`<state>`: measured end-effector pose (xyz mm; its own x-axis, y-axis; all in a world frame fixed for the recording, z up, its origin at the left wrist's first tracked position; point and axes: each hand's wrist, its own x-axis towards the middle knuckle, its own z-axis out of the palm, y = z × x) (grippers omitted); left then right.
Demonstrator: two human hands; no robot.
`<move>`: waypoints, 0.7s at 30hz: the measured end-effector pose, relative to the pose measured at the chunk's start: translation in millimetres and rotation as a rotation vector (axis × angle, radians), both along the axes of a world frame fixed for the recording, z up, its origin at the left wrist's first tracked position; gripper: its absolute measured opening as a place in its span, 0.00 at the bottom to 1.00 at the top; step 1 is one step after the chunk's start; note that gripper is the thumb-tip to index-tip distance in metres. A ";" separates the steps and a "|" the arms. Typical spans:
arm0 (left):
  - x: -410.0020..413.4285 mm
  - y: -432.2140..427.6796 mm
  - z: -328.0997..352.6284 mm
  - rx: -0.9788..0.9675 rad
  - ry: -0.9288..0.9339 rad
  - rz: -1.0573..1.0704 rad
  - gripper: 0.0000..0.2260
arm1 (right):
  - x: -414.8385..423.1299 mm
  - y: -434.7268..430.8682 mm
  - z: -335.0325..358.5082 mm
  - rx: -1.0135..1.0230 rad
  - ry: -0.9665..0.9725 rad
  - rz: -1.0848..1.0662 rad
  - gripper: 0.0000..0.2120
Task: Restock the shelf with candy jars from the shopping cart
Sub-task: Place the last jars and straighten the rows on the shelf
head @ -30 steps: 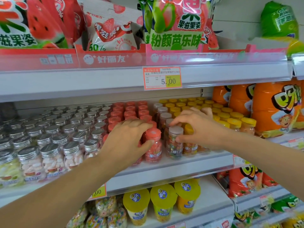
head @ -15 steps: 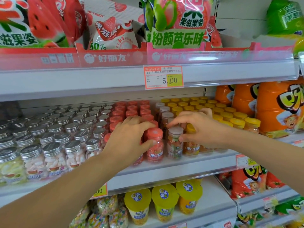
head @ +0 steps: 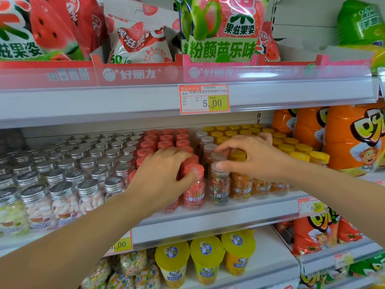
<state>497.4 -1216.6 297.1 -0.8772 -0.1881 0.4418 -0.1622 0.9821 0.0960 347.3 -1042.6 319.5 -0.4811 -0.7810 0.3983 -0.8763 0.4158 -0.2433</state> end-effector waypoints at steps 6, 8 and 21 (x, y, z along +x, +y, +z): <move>-13.6 -2.0 7.5 -0.048 -0.063 -0.008 0.24 | -19.4 -23.0 7.3 -0.043 0.124 -0.219 0.13; -15.4 -2.9 8.8 -0.060 -0.087 0.003 0.25 | -22.8 -32.4 8.3 0.052 0.163 -0.216 0.15; -16.4 -0.9 4.3 -0.015 -0.097 -0.004 0.26 | -30.4 -46.1 7.1 0.094 0.080 -0.127 0.16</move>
<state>480.9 -1217.5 301.4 -0.9166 -0.1785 0.3577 -0.1661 0.9839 0.0654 316.8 -1088.6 326.6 -0.5480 -0.7515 0.3674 -0.8303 0.5421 -0.1297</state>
